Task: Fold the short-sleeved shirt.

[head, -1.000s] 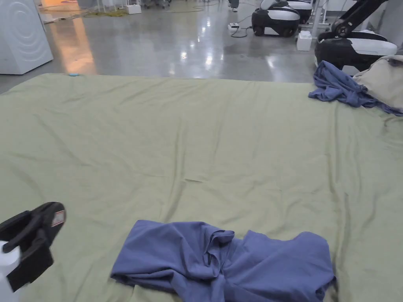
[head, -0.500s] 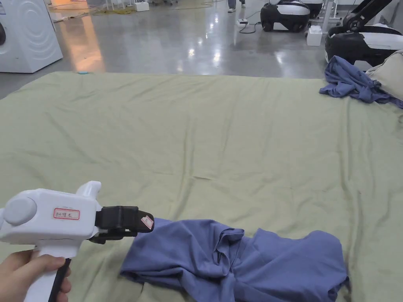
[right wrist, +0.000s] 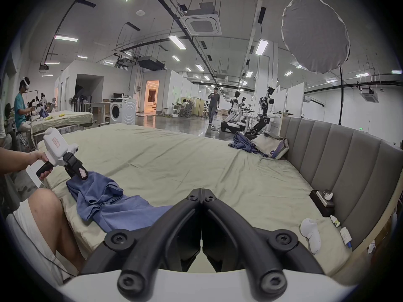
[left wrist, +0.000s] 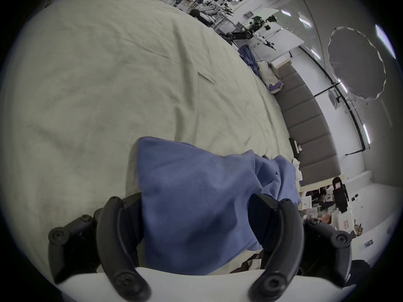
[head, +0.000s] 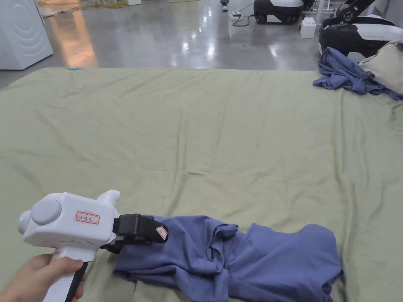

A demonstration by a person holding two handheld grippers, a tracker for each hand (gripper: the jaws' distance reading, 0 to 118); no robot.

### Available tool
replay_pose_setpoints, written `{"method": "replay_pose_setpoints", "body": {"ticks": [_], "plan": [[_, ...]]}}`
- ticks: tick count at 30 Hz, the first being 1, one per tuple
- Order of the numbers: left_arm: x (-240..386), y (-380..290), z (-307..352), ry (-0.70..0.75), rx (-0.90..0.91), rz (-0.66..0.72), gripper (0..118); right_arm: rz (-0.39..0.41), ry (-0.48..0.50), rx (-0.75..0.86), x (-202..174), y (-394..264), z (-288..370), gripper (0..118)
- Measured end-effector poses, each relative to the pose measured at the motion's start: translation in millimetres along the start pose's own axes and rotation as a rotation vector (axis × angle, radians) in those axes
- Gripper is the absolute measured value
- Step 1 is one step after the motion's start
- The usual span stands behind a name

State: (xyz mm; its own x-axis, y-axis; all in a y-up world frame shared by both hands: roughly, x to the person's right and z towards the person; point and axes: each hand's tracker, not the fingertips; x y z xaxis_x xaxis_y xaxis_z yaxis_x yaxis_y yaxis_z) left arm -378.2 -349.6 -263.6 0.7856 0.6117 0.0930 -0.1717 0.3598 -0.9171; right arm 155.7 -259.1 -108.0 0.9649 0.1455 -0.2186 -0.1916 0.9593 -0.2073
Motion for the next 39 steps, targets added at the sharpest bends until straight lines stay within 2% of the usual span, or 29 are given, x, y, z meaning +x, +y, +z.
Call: {"method": "replay_pose_setpoints", "body": {"ticks": [1,2,3,4,5,6,16,22,25,27,33,35,39], "plan": [[-1,1,0,-0.007,-0.002,0.006,95,0.002,0.001,0.000,0,0,0,2],[-1,3,0,-0.008,-0.015,0.014,80,0.005,0.003,-0.002,-1,0,0,2],[0,4,2,-0.002,-0.013,0.014,73,0.008,0.006,-0.005,-1,0,0,2],[0,4,4,0.009,-0.009,0.010,73,0.009,0.007,-0.006,-1,-1,-1,2],[0,5,5,0.037,-0.009,0.004,42,0.009,0.007,-0.006,-1,-1,-1,2],[-2,5,5,0.046,-0.005,0.002,18,0.009,0.007,-0.007,-1,-1,-1,2],[-3,8,37,-0.011,0.067,0.055,17,0.010,-0.001,-0.023,3,-3,-2,2],[-29,32,103,0.232,0.191,0.120,16,0.005,-0.010,-0.027,8,-5,-2,2],[-34,41,121,0.349,0.163,0.108,16,0.006,-0.015,-0.027,10,-5,-1,2],[-26,42,125,0.353,0.161,0.124,17,0.007,-0.016,-0.029,9,-5,-1,2],[61,42,115,0.344,0.194,0.077,17,0.013,-0.010,-0.035,6,-5,-2,2],[96,43,98,0.362,0.190,-0.027,17,0.015,-0.005,-0.036,5,-5,-3,2],[147,34,53,0.221,0.162,-0.081,17,0.022,0.000,-0.041,4,-7,-3,2]]}}
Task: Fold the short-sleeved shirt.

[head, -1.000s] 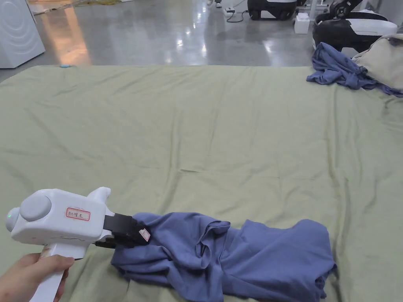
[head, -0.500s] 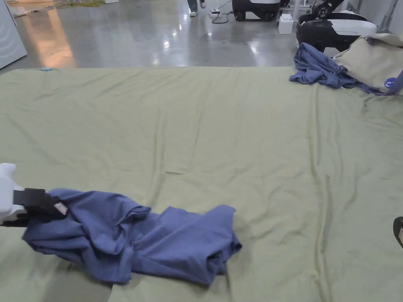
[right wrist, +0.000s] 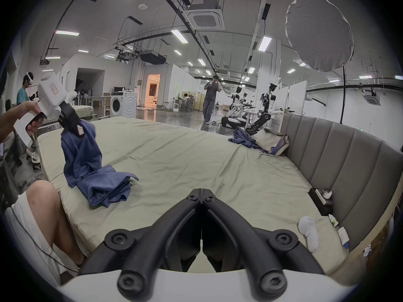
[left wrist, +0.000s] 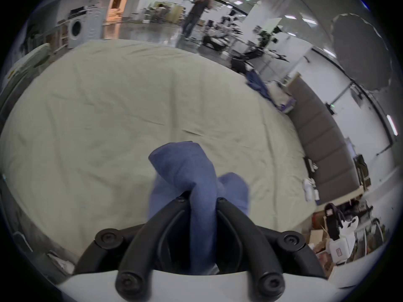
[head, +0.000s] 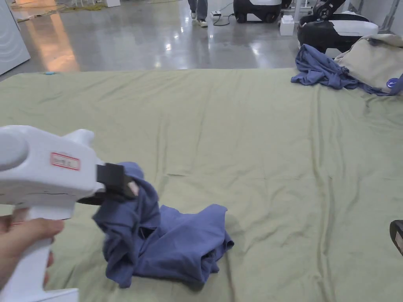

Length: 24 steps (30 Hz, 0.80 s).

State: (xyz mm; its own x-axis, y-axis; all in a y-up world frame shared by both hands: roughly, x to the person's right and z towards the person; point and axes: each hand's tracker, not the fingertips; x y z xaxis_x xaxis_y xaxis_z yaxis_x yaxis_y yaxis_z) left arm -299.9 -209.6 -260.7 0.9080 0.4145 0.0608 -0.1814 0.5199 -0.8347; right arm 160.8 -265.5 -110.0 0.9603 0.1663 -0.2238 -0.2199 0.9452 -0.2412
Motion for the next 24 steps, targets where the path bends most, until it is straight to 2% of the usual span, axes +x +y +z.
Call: {"method": "replay_pose_setpoints", "body": {"ticks": [5,11,13,15,16,18,21,23,24], "plan": [[57,-20,-68,0.046,-0.044,-0.130,17,-0.009,0.003,0.000,2,1,0,2],[69,-46,-131,0.076,-0.110,-0.178,17,-0.014,0.005,0.004,4,2,2,2],[67,-48,-133,0.069,-0.103,-0.185,27,-0.014,0.002,0.001,5,1,1,2],[57,-45,-129,-0.029,-0.091,-0.140,68,-0.020,0.006,-0.008,6,0,0,2],[56,-42,-121,-0.074,-0.089,-0.115,73,-0.021,0.006,-0.010,6,-1,0,2],[53,-37,-96,-0.119,0.014,-0.098,73,-0.018,0.009,-0.012,5,-1,-1,2],[63,-38,-68,-0.039,0.217,-0.250,73,-0.008,0.009,-0.011,3,0,-1,2],[63,-44,-70,0.024,0.223,-0.205,73,-0.001,0.010,-0.010,1,0,0,2],[60,-52,-75,0.009,0.219,-0.182,72,0.004,0.011,-0.011,1,0,0,2]]}}
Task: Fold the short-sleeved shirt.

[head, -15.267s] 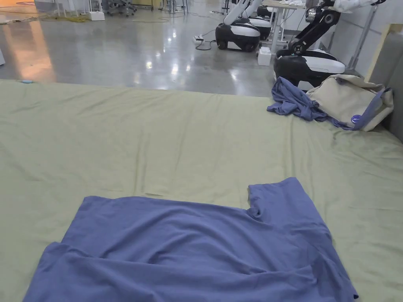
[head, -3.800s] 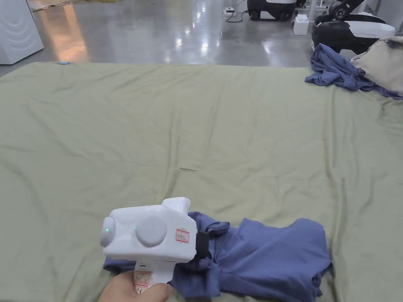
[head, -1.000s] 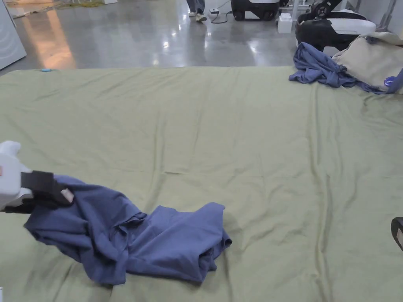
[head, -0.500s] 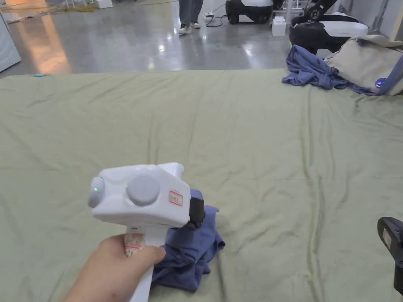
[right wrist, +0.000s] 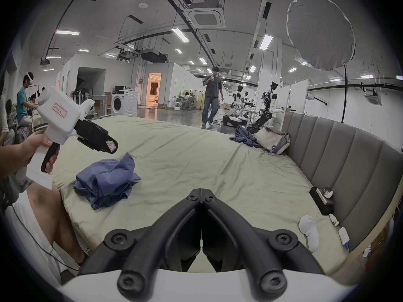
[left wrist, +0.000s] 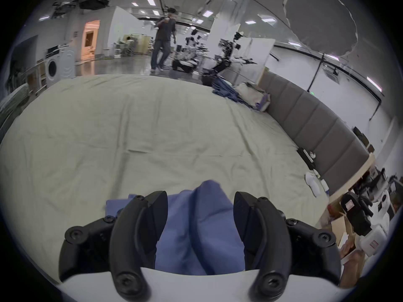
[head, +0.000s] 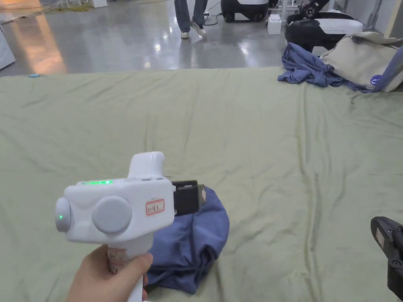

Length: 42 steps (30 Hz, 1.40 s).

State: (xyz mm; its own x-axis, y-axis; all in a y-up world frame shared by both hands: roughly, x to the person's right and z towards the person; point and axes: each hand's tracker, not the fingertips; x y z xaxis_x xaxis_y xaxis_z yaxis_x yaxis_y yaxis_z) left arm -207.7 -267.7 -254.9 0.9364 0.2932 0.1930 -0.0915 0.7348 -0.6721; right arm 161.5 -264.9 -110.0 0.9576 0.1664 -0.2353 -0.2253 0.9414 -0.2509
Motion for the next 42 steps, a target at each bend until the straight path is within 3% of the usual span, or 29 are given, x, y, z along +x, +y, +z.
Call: {"method": "replay_pose_setpoints", "body": {"ticks": [2,3,4,5,7,11,16,18,21,25,27,30,35,37,42], "plan": [[-1,-12,-16,0.004,-0.097,0.057,68,0.005,-0.001,0.001,0,0,1,2],[-1,-17,-29,0.000,-0.168,0.071,54,0.005,-0.003,0.003,0,1,1,2],[-2,-23,-40,-0.015,-0.201,0.073,25,0.001,-0.001,0.005,0,1,2,2],[-1,-30,-49,-0.022,-0.193,0.068,9,-0.006,0.002,0.006,1,2,2,2],[2,-35,-64,0.022,-0.240,0.003,8,-0.008,-0.001,0.005,2,1,2,2],[0,-40,-75,-0.030,-0.261,0.084,7,-0.011,-0.007,-0.003,4,0,1,2],[-2,-45,-74,-0.030,-0.254,0.030,6,-0.005,-0.002,-0.016,2,-2,-2,2],[0,-37,-40,-0.080,-0.104,-0.020,6,-0.001,0.004,-0.013,1,0,-2,2],[-4,-19,40,-0.021,0.132,-0.187,5,-0.009,0.004,0.020,2,10,0,2],[-45,-25,146,0.017,0.413,-0.181,5,-0.034,0.003,0.126,4,21,17,2],[-62,-50,177,0.151,0.443,-0.151,5,-0.030,-0.009,0.160,2,19,29,2],[-76,-98,207,0.180,0.526,-0.102,5,-0.037,-0.021,0.163,-1,9,42,2],[-79,-111,212,0.253,0.470,-0.095,5,-0.054,-0.011,0.144,-3,5,42,2],[-80,-103,208,0.258,0.454,-0.128,5,-0.039,0.028,0.148,-8,15,35,2],[-92,-83,197,0.247,0.406,-0.110,5,-0.026,0.330,0.030,-52,68,-36,2]]}}
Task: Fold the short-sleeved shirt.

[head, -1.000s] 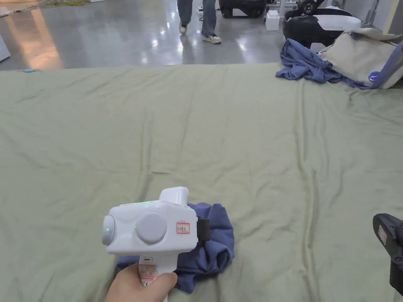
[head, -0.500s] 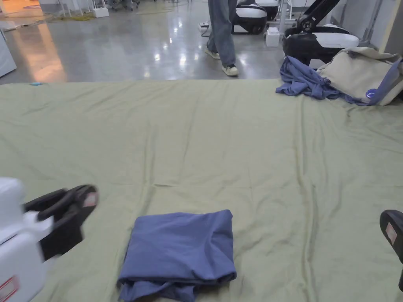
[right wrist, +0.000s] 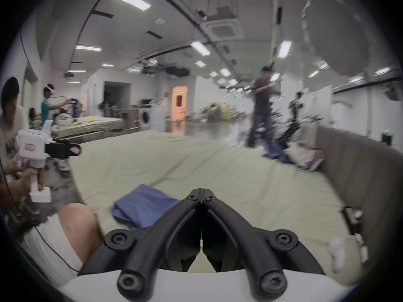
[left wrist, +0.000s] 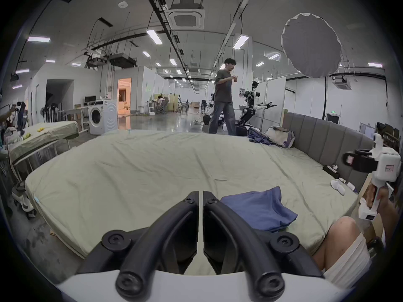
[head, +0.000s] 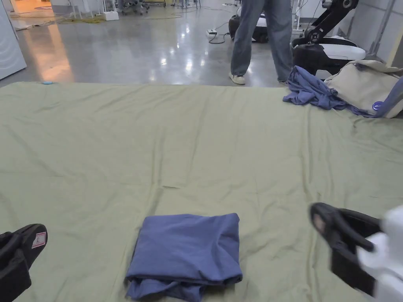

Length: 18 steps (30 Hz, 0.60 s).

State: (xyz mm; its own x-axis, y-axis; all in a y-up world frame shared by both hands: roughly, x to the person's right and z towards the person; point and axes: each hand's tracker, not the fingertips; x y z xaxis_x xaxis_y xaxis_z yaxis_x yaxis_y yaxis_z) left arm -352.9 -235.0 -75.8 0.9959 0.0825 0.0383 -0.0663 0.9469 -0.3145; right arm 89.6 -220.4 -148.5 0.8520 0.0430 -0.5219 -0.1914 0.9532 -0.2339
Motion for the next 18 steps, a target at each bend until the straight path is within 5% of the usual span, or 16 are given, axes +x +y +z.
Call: {"method": "replay_pose_setpoints", "body": {"ticks": [6,11,12,13,14,15,18], "plan": [[-22,-3,-22,-0.012,-0.100,0.043,5,-0.130,0.312,-0.319,-26,-25,-150,2],[-39,-5,-36,-0.071,-0.152,0.083,5,-0.242,0.319,-0.586,-20,-91,-219,2],[-43,-4,-41,-0.101,-0.161,0.099,11,-0.286,0.305,-0.581,-12,-101,-219,2],[-49,-2,-50,-0.155,-0.186,0.127,32,-0.411,0.359,-0.533,2,-102,-216,2],[-54,1,-60,-0.216,-0.229,0.141,83,-0.457,0.372,-0.547,9,-100,-217,2],[-61,5,-76,-0.288,-0.292,0.176,95,-0.449,0.353,-0.577,14,-100,-214,2],[-83,3,-143,-0.477,-0.516,0.383,95,-0.400,0.348,-0.569,17,-104,-212,2]]}}
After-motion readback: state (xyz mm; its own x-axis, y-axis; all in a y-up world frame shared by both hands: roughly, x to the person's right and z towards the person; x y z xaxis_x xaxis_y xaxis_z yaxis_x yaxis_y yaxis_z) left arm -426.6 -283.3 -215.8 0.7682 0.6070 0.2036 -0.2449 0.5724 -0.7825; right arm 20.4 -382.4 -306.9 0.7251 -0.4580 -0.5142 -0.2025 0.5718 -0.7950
